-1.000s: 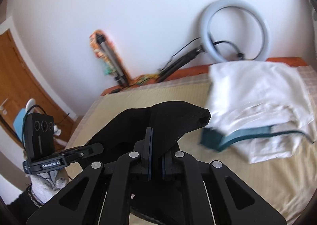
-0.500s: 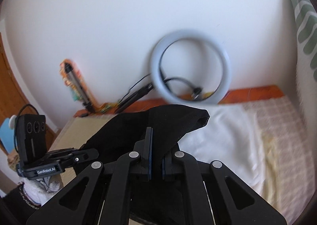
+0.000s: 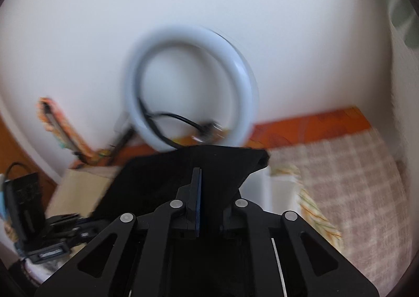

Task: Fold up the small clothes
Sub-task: 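Carry the folded shirt to the white clothes pile and lower it on top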

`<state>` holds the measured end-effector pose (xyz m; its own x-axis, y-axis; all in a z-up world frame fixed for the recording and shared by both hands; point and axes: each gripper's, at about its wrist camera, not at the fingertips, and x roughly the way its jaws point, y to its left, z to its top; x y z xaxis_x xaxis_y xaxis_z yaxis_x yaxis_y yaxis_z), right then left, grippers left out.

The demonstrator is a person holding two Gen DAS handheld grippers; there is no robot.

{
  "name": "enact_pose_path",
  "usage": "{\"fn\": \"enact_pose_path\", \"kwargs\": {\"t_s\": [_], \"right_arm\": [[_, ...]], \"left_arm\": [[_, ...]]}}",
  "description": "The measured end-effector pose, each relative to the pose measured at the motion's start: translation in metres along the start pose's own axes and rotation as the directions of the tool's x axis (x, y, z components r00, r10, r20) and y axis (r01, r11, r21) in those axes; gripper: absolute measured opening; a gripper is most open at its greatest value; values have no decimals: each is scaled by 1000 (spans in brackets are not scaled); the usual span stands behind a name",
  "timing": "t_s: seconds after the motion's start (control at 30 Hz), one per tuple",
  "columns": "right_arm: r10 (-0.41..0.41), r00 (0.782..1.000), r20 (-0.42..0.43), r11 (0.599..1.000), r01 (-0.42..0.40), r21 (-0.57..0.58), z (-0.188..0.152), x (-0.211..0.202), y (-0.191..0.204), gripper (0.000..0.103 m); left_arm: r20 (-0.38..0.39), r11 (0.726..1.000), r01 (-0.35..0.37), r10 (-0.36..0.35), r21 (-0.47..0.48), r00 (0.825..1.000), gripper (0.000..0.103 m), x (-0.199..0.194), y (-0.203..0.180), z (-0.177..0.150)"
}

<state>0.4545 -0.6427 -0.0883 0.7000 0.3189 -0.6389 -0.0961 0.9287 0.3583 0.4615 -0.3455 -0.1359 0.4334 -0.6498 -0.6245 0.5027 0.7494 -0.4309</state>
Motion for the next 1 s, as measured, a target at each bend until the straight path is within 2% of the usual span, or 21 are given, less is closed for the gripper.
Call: {"fn": "enact_pose_path", "kwargs": {"t_s": [0.03, 0.1, 0.17, 0.27, 0.37, 0.43, 0.47, 0.5, 0.53, 0.63, 0.67, 0.73, 0.8, 0.87, 0.93, 1.0], "right_arm": [[3, 1000, -14, 1000, -3, 26, -2, -1, -6, 19], [28, 999, -15, 998, -27, 62, -11, -11, -17, 31], [47, 999, -10, 996, -46, 72, -22, -26, -25, 32], [115, 993, -31, 987, -110, 120, -48, -45, -35, 32], [129, 989, -75, 986, -120, 114, -75, -54, -32, 34], [148, 985, -91, 985, -139, 100, -88, -55, -24, 34], [146, 985, -95, 987, -138, 88, -90, -55, -20, 29], [136, 985, -102, 989, -129, 70, -91, -55, -14, 9], [122, 986, -112, 992, -116, 57, -90, -53, -10, 4], [119, 986, -119, 993, -117, 18, -86, -61, -1, 4], [112, 986, -121, 994, -113, 3, -86, -65, -1, 4], [17, 986, -167, 999, -22, -29, -89, -59, -3, 4], [-80, 974, -212, 996, 68, -62, -95, -50, -4, 5], [-129, 968, -215, 989, 111, -94, -95, -51, 0, 8], [-165, 966, -200, 982, 142, -125, -91, -55, 5, 19], [-192, 967, -169, 974, 166, -155, -86, -63, 12, 32]], "left_arm": [[0, 1000, 2, -2, 4, 1000, 7, -2, 2, -3], [-16, 1000, 9, -9, 3, 1000, 23, -6, 5, -8], [-35, 999, 27, -28, -29, 999, 36, -11, 11, -13], [-40, 996, 62, -64, -65, 997, 36, -22, 18, -19], [-47, 993, 76, -80, -87, 996, 36, -26, 23, -20], [-58, 992, 77, -84, -104, 995, 22, -27, 27, -21], [-72, 990, 77, -86, -118, 994, 6, -26, 29, -21], [-79, 987, 85, -97, -140, 992, 6, -25, 31, -20], [-74, 981, 100, -114, -164, 991, 5, -28, 33, -20], [-68, 983, 99, -111, -155, 992, 4, -37, 31, -21], [-80, 987, 80, -92, -137, 993, 4, -38, 30, -25], [-106, 994, 41, -52, -98, 993, 4, -34, 27, -31], [-115, 998, 14, -21, -61, 993, 4, -31, 25, -37], [-115, 999, 5, -9, -31, 993, 4, -32, 21, -40], [-116, 1000, -12, 12, 2, 993, 9, -35, 15, -41], [-115, 999, -19, 23, 30, 993, 19, -42, 11, -42]]}}
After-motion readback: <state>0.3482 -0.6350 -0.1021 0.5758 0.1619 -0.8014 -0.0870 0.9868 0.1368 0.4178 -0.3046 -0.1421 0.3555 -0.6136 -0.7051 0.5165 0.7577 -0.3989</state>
